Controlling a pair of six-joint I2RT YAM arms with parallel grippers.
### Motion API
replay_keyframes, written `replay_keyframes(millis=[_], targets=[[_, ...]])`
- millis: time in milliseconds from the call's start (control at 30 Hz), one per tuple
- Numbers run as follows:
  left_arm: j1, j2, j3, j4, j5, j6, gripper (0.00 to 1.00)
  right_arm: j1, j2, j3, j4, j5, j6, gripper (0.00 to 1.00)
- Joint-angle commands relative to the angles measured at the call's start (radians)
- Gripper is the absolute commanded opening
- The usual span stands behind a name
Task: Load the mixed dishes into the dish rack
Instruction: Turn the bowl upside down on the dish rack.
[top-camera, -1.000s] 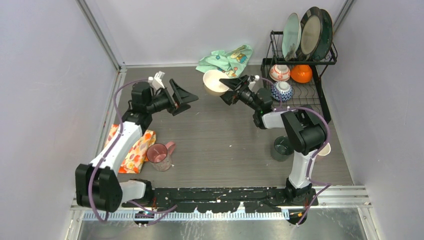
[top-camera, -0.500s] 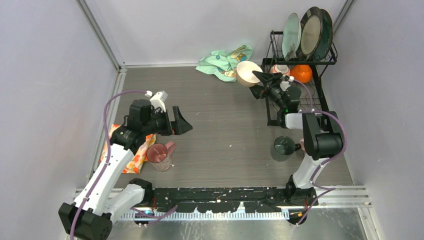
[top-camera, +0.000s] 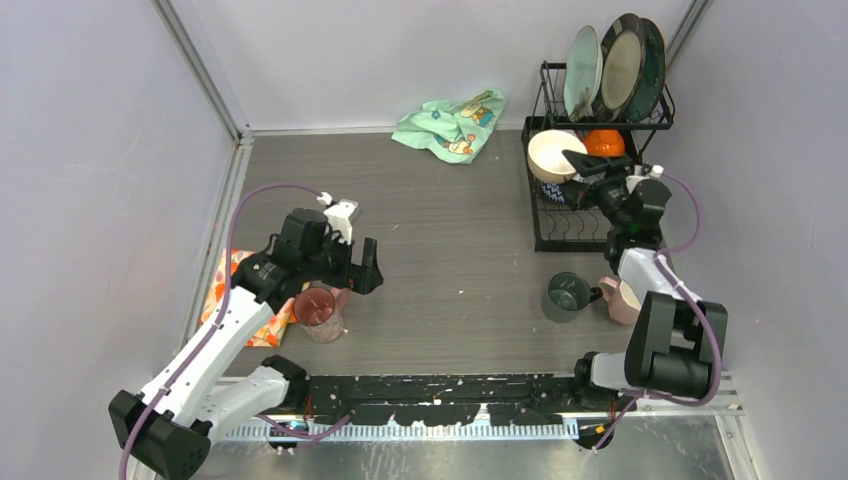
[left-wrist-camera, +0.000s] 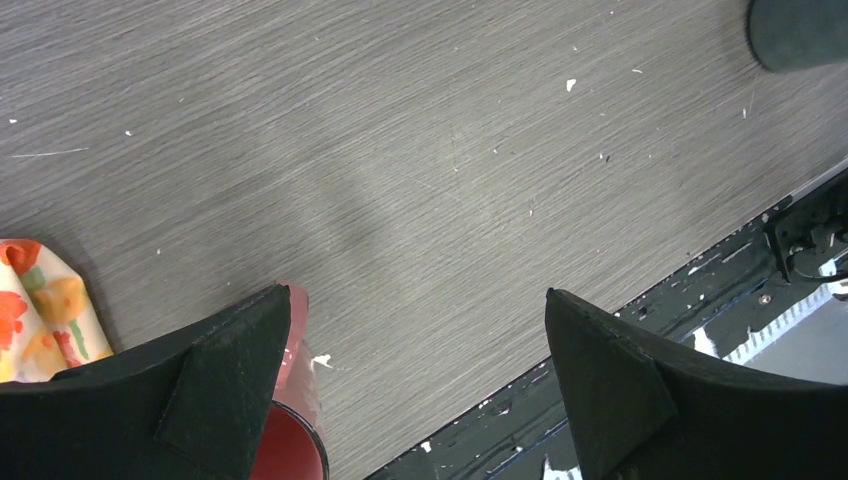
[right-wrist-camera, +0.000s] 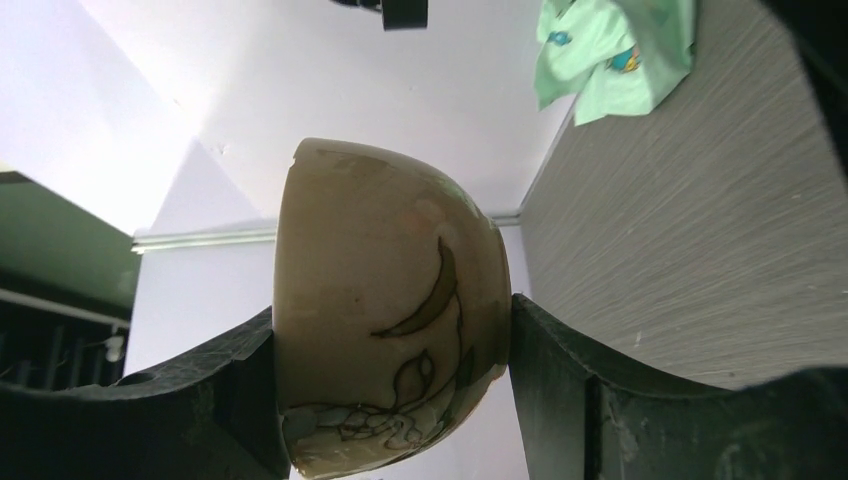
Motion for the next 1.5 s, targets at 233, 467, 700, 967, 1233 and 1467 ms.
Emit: replay_keyframes(millis=[233, 467, 700, 967, 1233, 1467], targets=[[-0.046, -0.039, 0.009, -0.006, -0.049, 0.066, 1.00, -0.131, -0.127, 0.010, -0.281, 0.008, -0.203, 0.42], [-0.067, -0.089, -0.002, -0.017, -0.108, 0.070, 1.00, -0.195, -0.117, 0.030, -0.389, 0.049, -0.325, 0.42], [-0.083, -0.106, -0.004, -0.018, -0.130, 0.072, 1.00, -0.220, -0.135, 0.090, -0.570, 0.199, -0.488, 0.40], [-0.095, -0.121, -0.007, -0.022, -0.153, 0.073, 1.00, -0.259, -0.087, 0.155, -0.626, 0.290, -0.533, 0.40], [-0.103, -0.141, -0.009, -0.018, -0.155, 0.075, 1.00, -0.266, -0.055, 0.215, -0.740, 0.441, -0.667, 0.40], [-0.105, -0.152, -0.008, -0.016, -0.160, 0.078, 1.00, -0.266, -0.025, 0.298, -0.835, 0.600, -0.834, 0.39]])
